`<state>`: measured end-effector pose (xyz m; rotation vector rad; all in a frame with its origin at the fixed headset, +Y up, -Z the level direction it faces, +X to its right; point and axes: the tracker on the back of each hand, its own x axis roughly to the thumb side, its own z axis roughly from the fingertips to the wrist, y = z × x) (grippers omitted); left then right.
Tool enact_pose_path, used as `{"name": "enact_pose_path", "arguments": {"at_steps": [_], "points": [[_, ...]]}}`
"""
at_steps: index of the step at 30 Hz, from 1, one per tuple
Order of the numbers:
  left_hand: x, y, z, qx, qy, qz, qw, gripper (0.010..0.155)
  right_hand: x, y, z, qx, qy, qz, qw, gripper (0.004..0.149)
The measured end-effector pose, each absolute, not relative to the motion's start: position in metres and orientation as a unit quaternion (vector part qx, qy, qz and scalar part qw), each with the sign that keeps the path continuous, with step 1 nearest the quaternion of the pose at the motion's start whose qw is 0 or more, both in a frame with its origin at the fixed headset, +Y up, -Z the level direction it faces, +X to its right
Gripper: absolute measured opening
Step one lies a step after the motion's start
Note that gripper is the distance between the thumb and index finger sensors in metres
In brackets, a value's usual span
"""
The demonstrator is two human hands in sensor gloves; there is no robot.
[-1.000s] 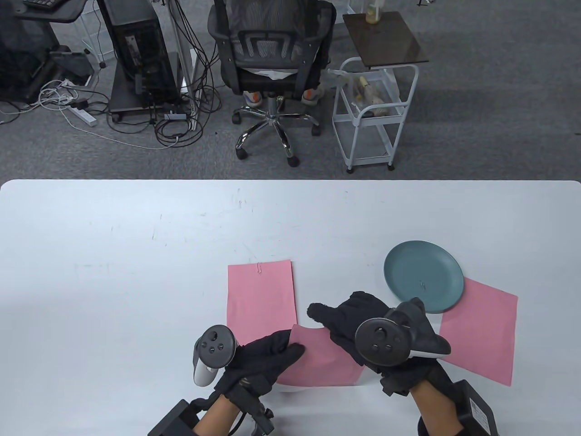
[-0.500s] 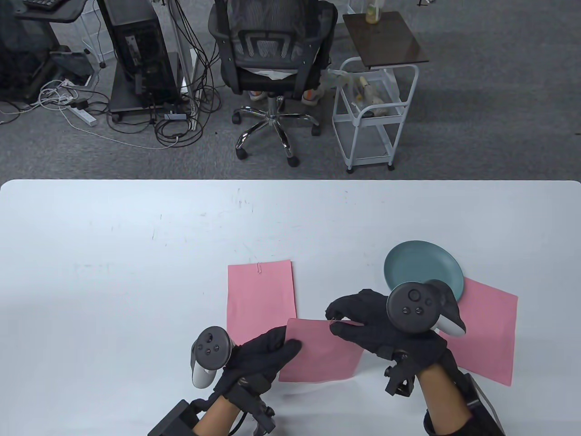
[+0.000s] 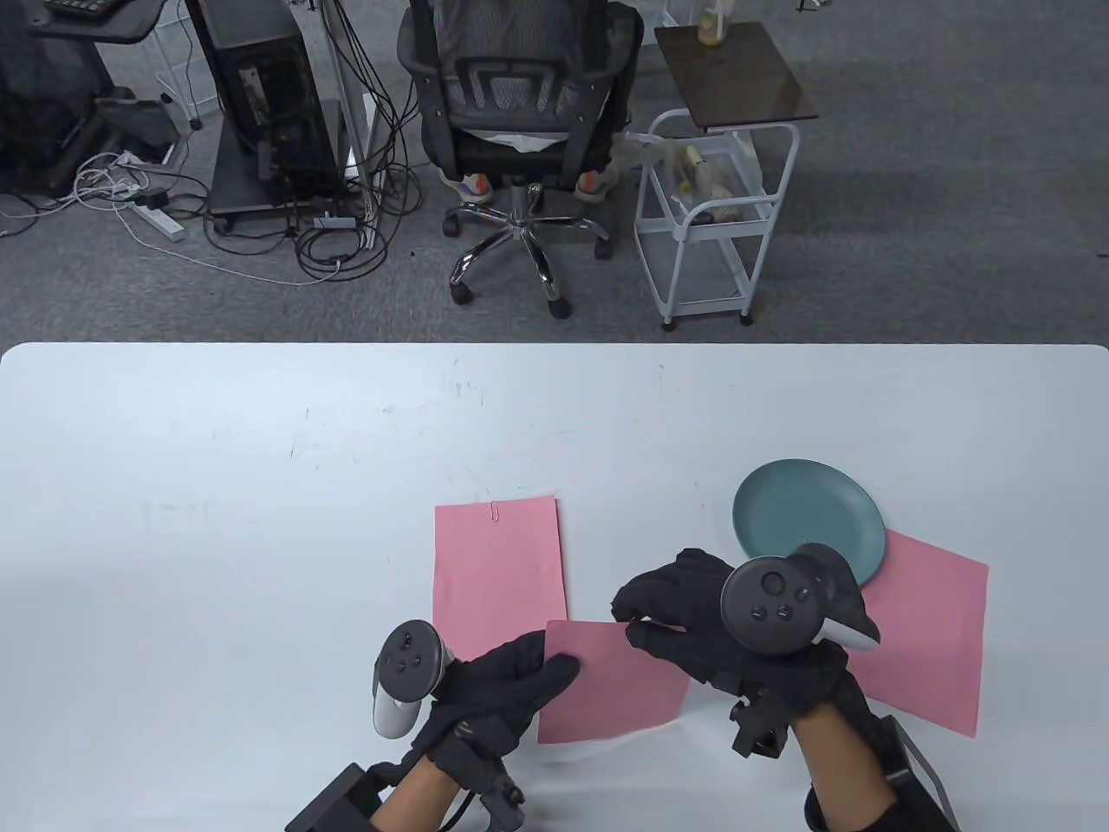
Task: Pinch and push to attach paper clips
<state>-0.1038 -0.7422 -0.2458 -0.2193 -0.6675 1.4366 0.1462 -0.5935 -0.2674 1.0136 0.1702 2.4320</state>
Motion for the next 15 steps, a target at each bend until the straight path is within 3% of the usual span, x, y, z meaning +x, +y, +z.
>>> {"name": "enact_pose_path", "arguments": {"at_steps": [15], "points": [[-0.102,-0.745,-0.245,-0.109,-0.296,0.659,0.683,0.042,0.138,-0.59,-0.257,0.367,0.047,0.915,0.16,0.039]]}}
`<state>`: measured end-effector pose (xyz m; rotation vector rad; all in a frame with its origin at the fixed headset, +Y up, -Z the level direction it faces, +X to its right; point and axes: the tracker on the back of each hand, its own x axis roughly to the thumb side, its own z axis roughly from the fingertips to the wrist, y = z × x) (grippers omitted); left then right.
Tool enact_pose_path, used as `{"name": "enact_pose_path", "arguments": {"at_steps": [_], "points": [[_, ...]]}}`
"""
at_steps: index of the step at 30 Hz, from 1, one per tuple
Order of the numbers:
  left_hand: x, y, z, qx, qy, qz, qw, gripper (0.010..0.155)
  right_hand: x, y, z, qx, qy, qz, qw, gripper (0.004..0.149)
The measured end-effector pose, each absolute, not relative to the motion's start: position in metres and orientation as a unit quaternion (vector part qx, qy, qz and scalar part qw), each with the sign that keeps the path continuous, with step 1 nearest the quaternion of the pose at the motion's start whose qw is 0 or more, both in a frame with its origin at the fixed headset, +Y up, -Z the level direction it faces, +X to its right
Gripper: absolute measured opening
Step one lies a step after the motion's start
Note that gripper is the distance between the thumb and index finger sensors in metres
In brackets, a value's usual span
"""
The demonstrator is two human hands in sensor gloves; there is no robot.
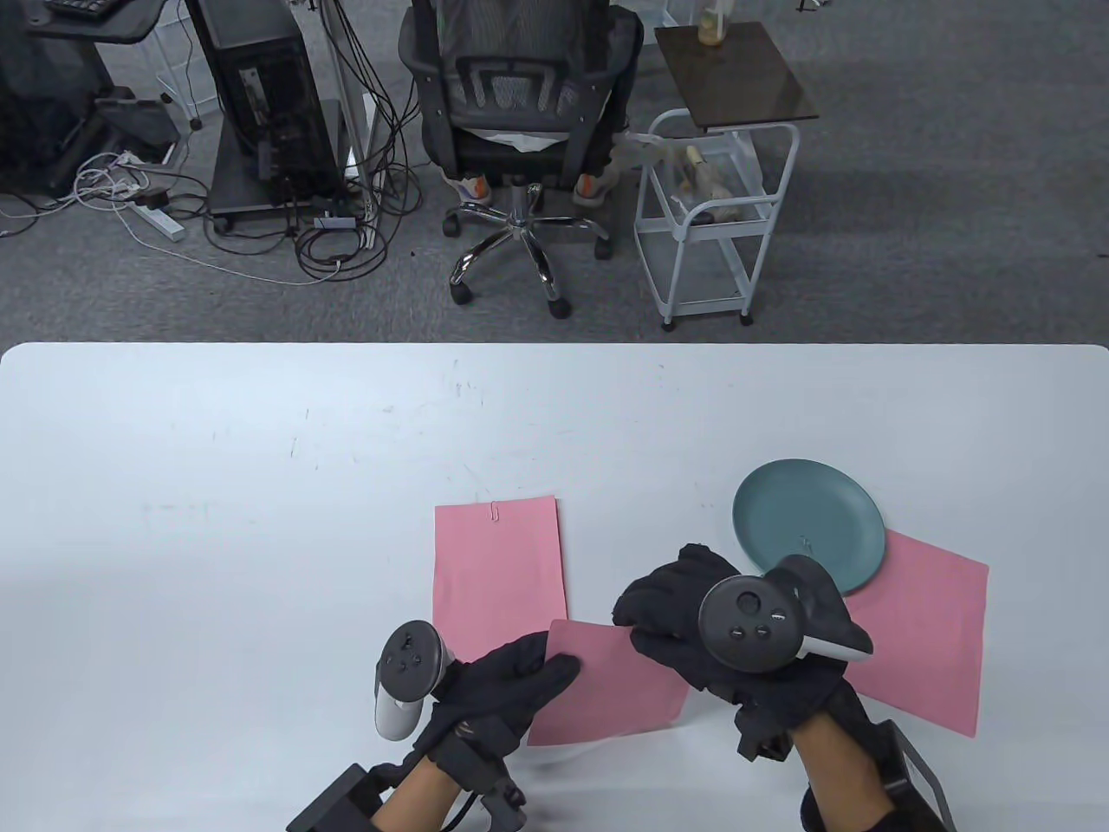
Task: Pinch and push to attach paper clips
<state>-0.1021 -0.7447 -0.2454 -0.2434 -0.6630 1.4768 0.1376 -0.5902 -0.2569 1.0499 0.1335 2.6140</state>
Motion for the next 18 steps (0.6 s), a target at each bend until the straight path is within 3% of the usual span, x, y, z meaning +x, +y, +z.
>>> {"name": "enact_pose_path", "arguments": {"at_steps": [9,18], "points": [[-0.1034,-0.7457,-0.2457,-0.101,-0.29,0.664,0.682,0.041,0.1387,-0.5956,-0.2627,0.379,0.064,0.901,0.2,0.04],[-0.1028,-0.7466,-0.2457,-0.105,-0.295,0.66,0.683,0.041,0.1345,-0.5922,-0.2565,0.369,0.055,0.916,0.147,0.04]]}}
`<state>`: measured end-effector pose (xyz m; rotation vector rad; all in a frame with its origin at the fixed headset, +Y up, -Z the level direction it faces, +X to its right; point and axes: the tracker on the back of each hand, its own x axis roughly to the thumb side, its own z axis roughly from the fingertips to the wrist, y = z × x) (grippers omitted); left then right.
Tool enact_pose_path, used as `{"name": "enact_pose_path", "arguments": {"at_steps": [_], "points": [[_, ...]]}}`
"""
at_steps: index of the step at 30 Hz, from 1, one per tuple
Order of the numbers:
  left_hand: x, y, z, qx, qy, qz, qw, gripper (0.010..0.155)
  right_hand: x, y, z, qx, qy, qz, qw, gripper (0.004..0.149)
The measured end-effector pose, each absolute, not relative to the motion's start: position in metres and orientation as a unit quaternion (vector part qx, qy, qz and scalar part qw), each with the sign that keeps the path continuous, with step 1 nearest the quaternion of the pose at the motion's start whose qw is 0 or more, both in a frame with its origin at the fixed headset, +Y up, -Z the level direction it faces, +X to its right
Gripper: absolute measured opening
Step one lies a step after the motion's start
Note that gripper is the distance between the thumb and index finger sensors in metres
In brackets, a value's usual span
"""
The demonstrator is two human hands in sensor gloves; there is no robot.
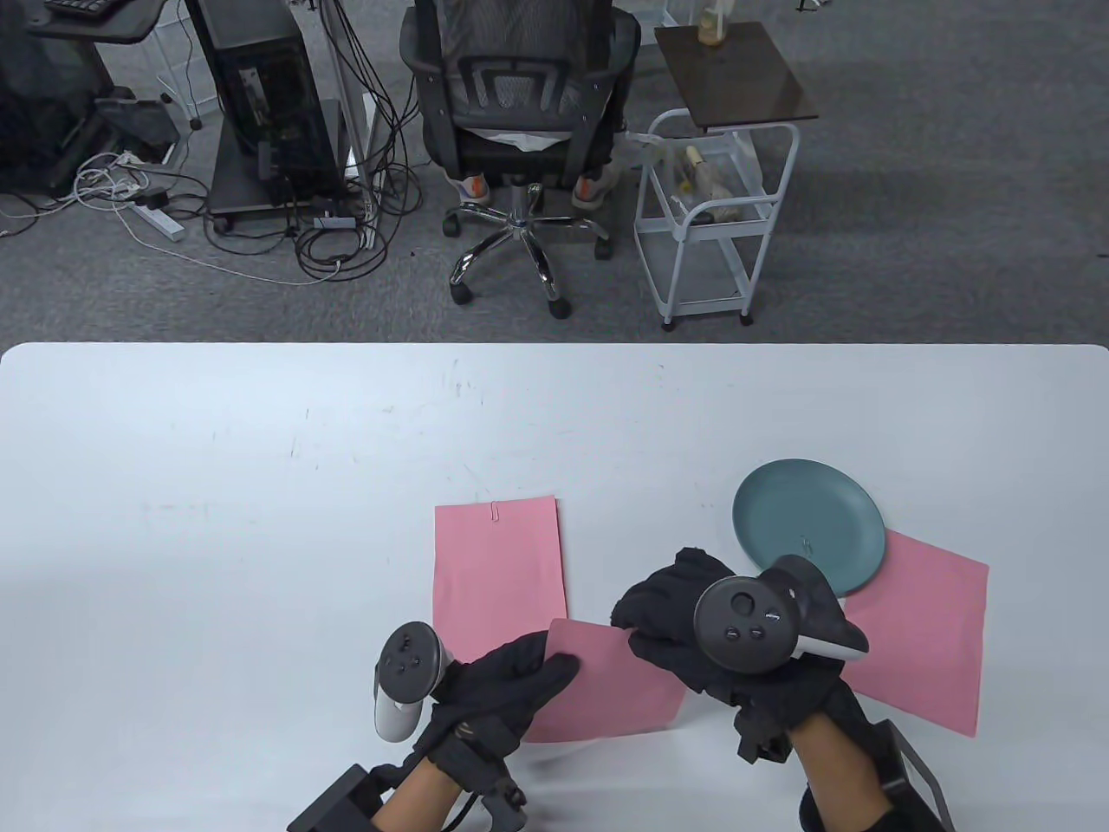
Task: Pinch and push to attach paper clips
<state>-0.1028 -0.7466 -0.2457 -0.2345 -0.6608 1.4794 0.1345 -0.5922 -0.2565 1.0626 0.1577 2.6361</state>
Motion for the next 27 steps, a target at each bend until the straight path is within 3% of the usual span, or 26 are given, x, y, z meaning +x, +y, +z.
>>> {"name": "enact_pose_path", "arguments": {"at_steps": [16,21,27], "points": [[-0.103,-0.748,-0.245,-0.105,-0.29,0.662,0.683,0.041,0.138,-0.597,-0.264,0.371,0.088,0.905,0.188,0.041],[-0.105,-0.746,-0.246,-0.104,-0.286,0.668,0.679,0.042,0.151,-0.587,-0.262,0.355,0.051,0.909,0.213,0.05],[-0.118,-0.739,-0.254,-0.089,-0.266,0.679,0.679,0.042,0.185,-0.578,-0.252,0.319,-0.064,0.907,0.268,0.059]]}}
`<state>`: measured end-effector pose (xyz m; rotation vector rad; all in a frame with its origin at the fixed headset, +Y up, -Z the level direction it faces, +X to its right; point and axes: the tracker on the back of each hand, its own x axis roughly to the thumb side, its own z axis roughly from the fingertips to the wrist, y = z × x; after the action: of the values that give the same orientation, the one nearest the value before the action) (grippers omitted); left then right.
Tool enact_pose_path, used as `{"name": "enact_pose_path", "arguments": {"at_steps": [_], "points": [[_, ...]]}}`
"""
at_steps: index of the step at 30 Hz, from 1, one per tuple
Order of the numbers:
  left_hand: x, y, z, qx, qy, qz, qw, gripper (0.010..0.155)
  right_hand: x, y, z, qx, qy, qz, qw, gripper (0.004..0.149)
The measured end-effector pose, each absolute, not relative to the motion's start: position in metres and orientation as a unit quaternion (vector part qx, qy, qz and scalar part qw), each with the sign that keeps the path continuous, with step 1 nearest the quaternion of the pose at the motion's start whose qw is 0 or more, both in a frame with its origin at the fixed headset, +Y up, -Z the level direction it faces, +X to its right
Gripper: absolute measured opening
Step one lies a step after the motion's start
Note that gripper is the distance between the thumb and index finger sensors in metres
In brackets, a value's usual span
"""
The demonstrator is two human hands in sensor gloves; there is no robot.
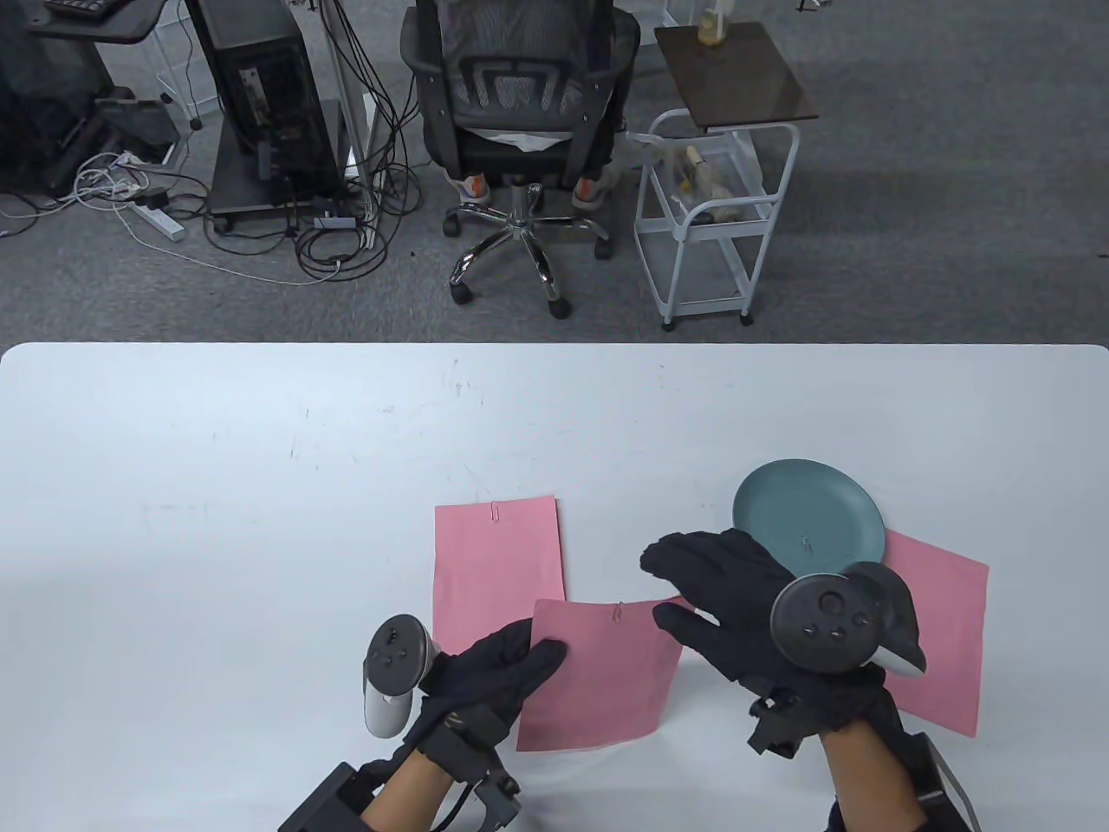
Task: Pinch and push to attach paper clips
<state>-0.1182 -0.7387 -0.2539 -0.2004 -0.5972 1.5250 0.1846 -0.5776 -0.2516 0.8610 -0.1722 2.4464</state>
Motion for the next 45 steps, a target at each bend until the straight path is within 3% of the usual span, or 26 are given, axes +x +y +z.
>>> {"name": "enact_pose_path", "arguments": {"at_steps": [10,17,30,45], "points": [[-0.153,-0.721,-0.289,-0.079,-0.229,0.685,0.687,0.042,0.261,-0.614,-0.231,0.224,-0.175,0.935,0.211,0.063],[-0.178,-0.733,-0.324,-0.092,-0.156,0.703,0.688,0.043,0.286,-0.646,-0.231,0.188,-0.156,0.948,0.205,0.062],[-0.21,-0.789,-0.364,-0.168,-0.006,0.713,0.68,0.046,0.3,-0.649,-0.231,0.16,-0.16,0.946,0.233,0.061],[-0.212,-0.802,-0.38,-0.21,0.063,0.653,0.725,0.051,0.305,-0.647,-0.232,0.15,-0.16,0.947,0.235,0.061]]}}
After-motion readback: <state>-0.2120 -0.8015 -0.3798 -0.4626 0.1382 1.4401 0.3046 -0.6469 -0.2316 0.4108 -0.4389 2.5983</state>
